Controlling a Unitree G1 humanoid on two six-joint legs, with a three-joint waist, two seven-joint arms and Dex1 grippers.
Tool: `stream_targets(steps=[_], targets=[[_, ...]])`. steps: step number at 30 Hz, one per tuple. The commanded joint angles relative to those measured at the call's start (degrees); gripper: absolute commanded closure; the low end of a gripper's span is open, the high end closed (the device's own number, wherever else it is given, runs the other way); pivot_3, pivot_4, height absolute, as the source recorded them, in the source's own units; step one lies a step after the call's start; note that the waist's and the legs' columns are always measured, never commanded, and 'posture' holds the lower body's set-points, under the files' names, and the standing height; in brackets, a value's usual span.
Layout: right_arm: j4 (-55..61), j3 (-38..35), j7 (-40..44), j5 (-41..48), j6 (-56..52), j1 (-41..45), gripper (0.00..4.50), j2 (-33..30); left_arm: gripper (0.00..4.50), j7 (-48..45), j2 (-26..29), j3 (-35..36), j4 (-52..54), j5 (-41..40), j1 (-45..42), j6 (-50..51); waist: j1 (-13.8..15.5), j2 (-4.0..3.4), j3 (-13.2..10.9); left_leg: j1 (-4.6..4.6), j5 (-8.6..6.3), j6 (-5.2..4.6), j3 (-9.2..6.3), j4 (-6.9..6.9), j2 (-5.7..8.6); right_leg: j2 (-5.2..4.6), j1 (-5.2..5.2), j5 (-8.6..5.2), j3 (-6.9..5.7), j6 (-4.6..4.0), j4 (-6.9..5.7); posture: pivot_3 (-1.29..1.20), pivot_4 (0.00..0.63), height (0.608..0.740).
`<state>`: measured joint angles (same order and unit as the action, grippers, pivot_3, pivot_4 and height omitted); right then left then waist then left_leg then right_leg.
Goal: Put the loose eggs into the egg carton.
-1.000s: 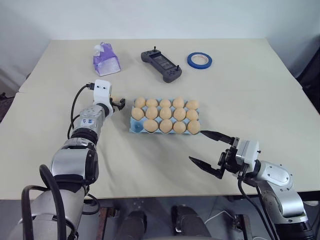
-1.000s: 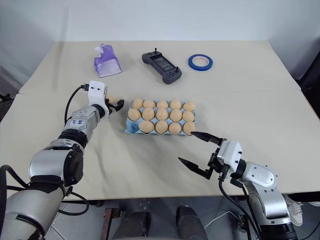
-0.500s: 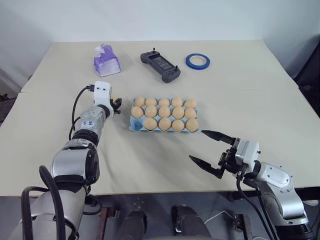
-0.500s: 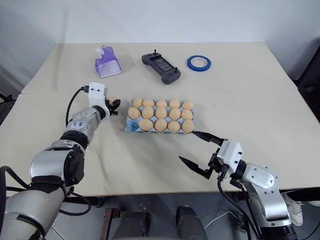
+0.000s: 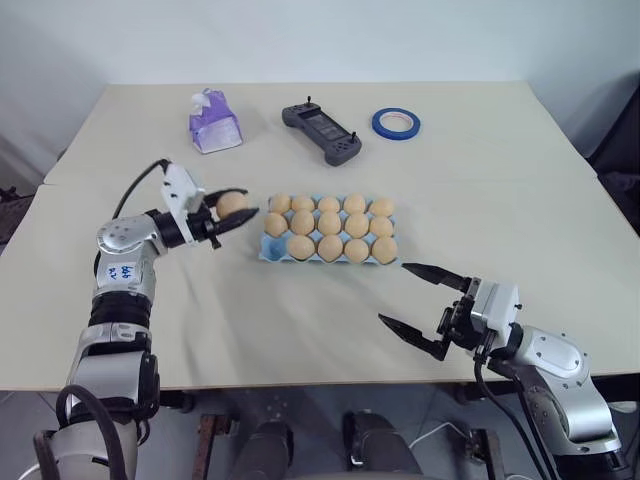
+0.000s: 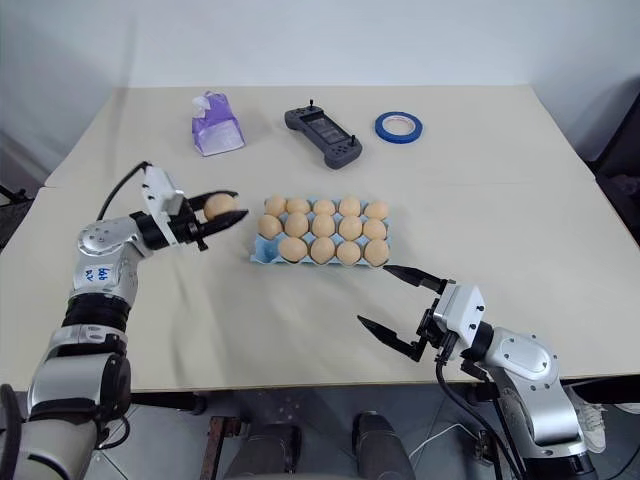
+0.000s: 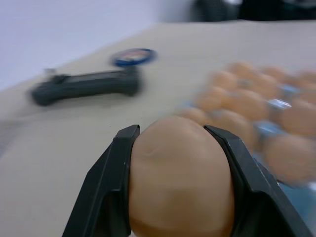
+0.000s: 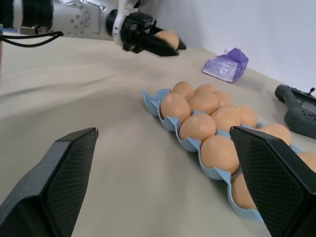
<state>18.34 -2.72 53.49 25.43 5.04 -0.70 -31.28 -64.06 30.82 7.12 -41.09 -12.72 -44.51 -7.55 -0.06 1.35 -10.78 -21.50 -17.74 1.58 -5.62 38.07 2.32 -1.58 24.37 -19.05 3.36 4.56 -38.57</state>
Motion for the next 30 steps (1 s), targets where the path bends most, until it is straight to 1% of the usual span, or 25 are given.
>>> stream_targets(steps=[1,9,11,12,16,20,23,27,30], targets=[[1.72,-1.02,-0.15,1.01,0.11,0.99,0.00,-0.31,2.76,-0.98,0.57,-2.86,4.42,1.06,1.94,3.40,0.02,0.00,0.00,0.00,0.02,-0.03,0.00,0.01,0.00,0.01,-0.01,0.02,-0.01,-0.03,0.00,0.00,0.150,0.740],[2.50,-0.77,-0.65,0.80,-0.18,0.50,0.00,-0.12,2.76,-1.11,-2.49,-6.50,5.85,1.28,2.99,2.93,0.04,0.00,0.00,0.05,0.20,-0.14,-0.01,0.04,0.01,0.02,-0.11,0.32,0.00,-0.07,0.09,0.00,0.150,0.740],[2.76,-0.63,-0.82,0.81,-0.33,0.48,0.00,-0.06,2.05,-0.65,-2.79,-6.31,5.99,1.02,2.76,3.06,-0.09,0.00,0.00,0.06,0.22,-0.14,-0.01,0.05,0.01,0.03,-0.13,0.35,0.00,-0.06,0.10,0.00,0.150,0.740],[2.86,-0.59,-0.89,0.82,-0.39,0.48,0.00,-0.04,1.78,-0.38,-2.82,-6.20,6.03,1.04,2.73,2.97,-0.18,0.00,0.00,0.07,0.22,-0.13,0.00,0.05,0.00,0.04,-0.13,0.36,0.01,-0.07,0.10,0.00,0.150,0.740],[3.21,-0.37,-0.92,0.84,-0.44,-0.02,0.00,0.06,0.50,-0.15,-1.35,-5.19,6.88,0.43,3.81,2.91,-0.18,0.00,0.00,0.14,0.23,-0.13,0.01,0.02,-0.03,0.08,-0.13,0.37,0.02,-0.09,0.05,0.00,0.150,0.740],[3.71,-0.03,-0.85,0.94,-0.59,-0.51,0.00,0.19,0.50,0.51,2.03,-2.15,8.79,-0.91,5.79,3.11,-0.23,0.00,0.00,0.15,0.23,-0.12,0.01,0.02,-0.03,0.07,-0.14,0.37,0.04,-0.09,0.07,0.00,0.150,0.740],[3.31,-0.44,-0.41,1.08,-0.59,-0.46,0.00,-0.19,0.50,0.44,6.41,0.96,11.55,-2.12,9.10,3.65,-0.30,0.00,0.00,0.15,0.23,-0.12,0.01,0.01,-0.05,0.07,-0.14,0.38,0.04,-0.09,0.09,0.00,0.150,0.740],[2.37,-1.88,0.38,1.26,-0.95,-0.35,0.00,-1.53,0.50,-0.43,12.44,5.09,17.42,-4.00,16.93,5.42,-0.20,-0.01,0.00,0.16,0.23,-0.12,0.01,-0.08,-0.08,0.04,-0.16,0.38,0.04,-0.11,0.22,0.00,0.150,0.740],[1.49,-2.60,0.98,1.31,-1.70,-0.06,0.00,-2.87,0.50,-0.55,15.98,8.79,21.49,-4.87,25.26,4.94,-0.20,-0.03,-0.01,0.20,0.22,-0.14,0.00,-0.14,-0.10,0.01,-0.28,0.38,0.03,-0.11,0.46,0.00,0.150,0.740]])
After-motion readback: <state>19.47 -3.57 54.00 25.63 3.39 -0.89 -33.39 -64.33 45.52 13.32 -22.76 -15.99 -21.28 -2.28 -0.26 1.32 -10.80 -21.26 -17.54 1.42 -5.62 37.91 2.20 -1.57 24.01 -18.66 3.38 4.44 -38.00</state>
